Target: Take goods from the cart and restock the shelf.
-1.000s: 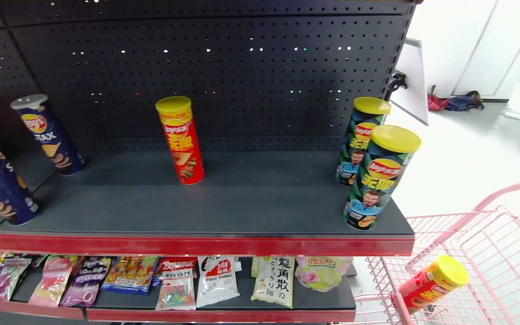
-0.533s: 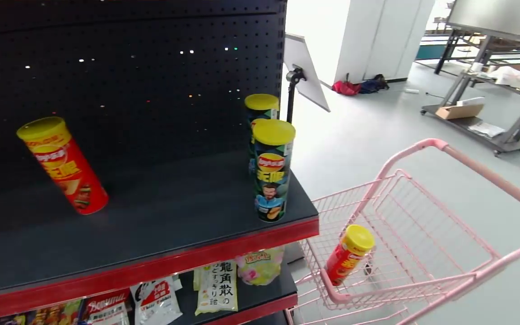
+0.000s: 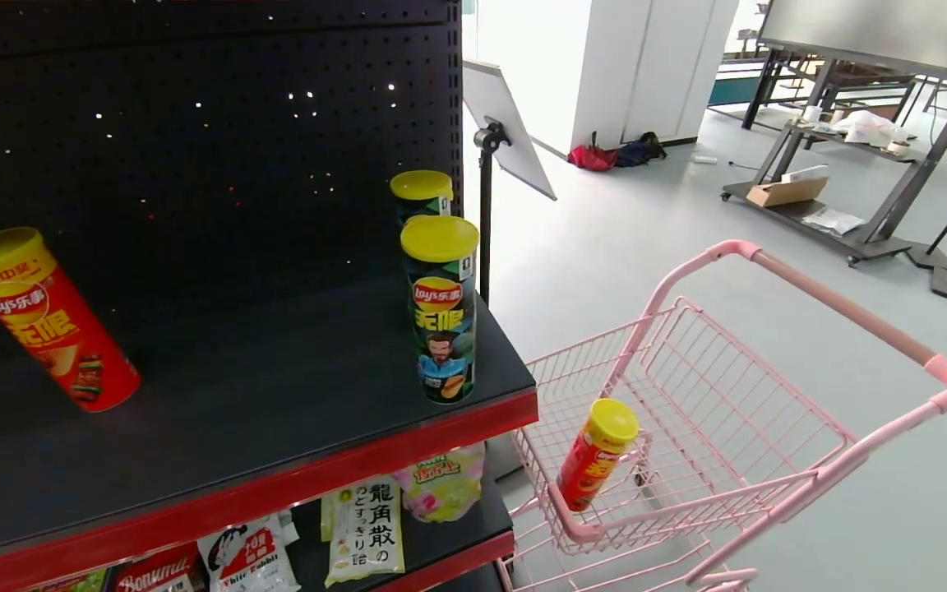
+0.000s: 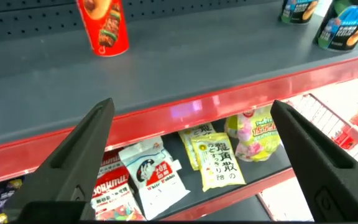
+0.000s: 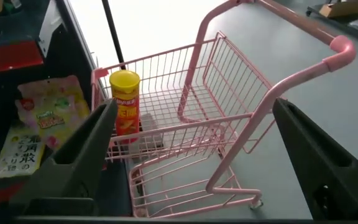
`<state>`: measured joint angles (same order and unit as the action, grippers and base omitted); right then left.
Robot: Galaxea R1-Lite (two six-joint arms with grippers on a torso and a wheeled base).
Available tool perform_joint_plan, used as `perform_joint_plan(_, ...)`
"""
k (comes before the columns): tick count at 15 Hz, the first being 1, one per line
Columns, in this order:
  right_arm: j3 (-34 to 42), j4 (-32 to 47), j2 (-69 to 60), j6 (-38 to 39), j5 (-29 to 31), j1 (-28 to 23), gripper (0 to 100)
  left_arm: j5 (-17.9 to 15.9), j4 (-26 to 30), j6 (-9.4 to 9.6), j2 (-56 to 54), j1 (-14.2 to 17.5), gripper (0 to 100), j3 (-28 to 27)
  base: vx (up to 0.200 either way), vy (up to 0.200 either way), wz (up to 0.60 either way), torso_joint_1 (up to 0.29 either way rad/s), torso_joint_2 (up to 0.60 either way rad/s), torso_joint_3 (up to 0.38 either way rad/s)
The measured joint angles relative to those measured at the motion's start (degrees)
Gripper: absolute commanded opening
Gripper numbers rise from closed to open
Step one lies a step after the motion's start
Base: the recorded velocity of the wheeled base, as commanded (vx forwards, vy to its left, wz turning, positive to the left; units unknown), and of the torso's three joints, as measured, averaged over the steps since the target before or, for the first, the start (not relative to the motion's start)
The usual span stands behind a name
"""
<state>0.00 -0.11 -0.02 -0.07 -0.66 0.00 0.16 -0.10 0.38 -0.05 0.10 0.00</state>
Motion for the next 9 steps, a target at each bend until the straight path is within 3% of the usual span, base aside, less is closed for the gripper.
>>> perform_joint_plan(9, 0.0, 0.0, 0.0, 0.1, 0.0, 0.0, 100, 0.0, 0.0, 0.02, 0.0, 0.0, 100, 0.0, 0.0, 0.0, 0.0, -0.143, 0.36, 0.21)
